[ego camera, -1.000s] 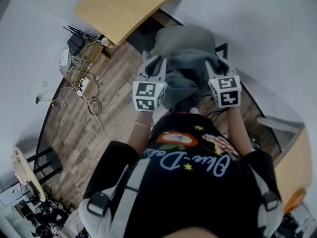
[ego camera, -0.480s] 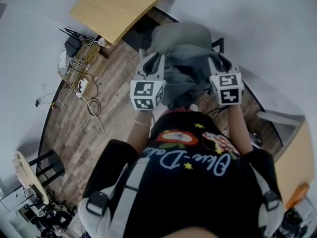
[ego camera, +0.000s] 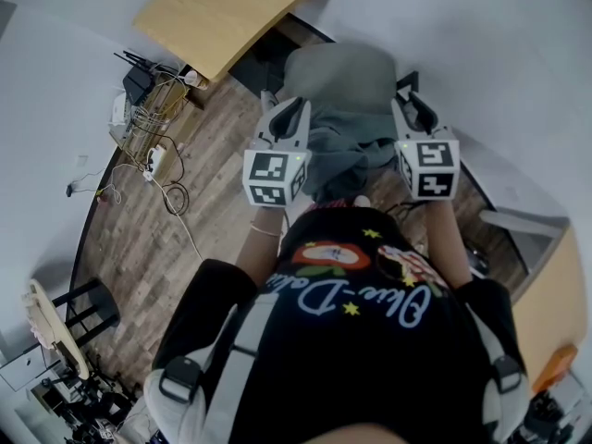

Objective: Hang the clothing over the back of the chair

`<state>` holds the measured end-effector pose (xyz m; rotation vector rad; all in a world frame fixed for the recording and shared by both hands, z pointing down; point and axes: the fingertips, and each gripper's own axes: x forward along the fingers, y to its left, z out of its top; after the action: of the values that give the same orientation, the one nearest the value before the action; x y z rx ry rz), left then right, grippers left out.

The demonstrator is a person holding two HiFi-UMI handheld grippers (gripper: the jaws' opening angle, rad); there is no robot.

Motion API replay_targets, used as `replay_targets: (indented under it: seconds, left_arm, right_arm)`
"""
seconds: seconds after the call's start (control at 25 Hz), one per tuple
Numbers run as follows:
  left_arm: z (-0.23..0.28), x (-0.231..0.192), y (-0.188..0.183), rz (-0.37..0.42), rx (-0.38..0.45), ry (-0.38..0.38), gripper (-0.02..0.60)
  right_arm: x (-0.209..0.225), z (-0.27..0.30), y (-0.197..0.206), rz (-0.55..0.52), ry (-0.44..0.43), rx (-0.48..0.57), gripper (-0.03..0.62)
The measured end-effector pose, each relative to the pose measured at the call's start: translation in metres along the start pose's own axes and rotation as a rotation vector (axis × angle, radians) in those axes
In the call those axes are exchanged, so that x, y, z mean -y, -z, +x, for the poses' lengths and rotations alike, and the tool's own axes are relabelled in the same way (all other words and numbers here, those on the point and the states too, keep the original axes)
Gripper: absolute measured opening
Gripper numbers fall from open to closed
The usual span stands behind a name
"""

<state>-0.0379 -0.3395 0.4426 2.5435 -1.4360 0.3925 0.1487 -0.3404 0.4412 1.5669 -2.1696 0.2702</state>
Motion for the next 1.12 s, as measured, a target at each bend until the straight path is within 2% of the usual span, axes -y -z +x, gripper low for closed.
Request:
replay_targets:
  seconds: [0.16, 0.4, 0.68, 0.92, 1.12]
  left_arm:
    - [-0.001, -0.002, -0.005, 0.001, 0.012, 0.02, 0.028]
    - [-0.008, -0.005, -0.02, 0.035, 0.053, -0.015, 0.0]
    - [-0.021, -0.002, -0.039, 0.063, 0.091, -0.024, 0.0]
    - [-0.02, -0.006, -0.037, 0.051, 0.071, -0.02, 0.0]
    - [-0.022, -0.009, -0.047, 0.063, 0.101, -0.039, 0.0]
  right_arm:
    - [-0.003, 0.003, -0.01, 0.011, -0.009, 0.038, 0.108]
    - [0.001, -0.003, -0.02, 0.044, 0.005, 0.113, 0.0]
    - [-0.004, -0.021, -0.042, 0.104, -0.033, 0.203, 0.0]
    - [-0.008, -0.017, -0.05, 0.1, -0.036, 0.221, 0.0]
    - [-0.009, -0.019, -0.056, 0.106, -0.043, 0.235, 0.0]
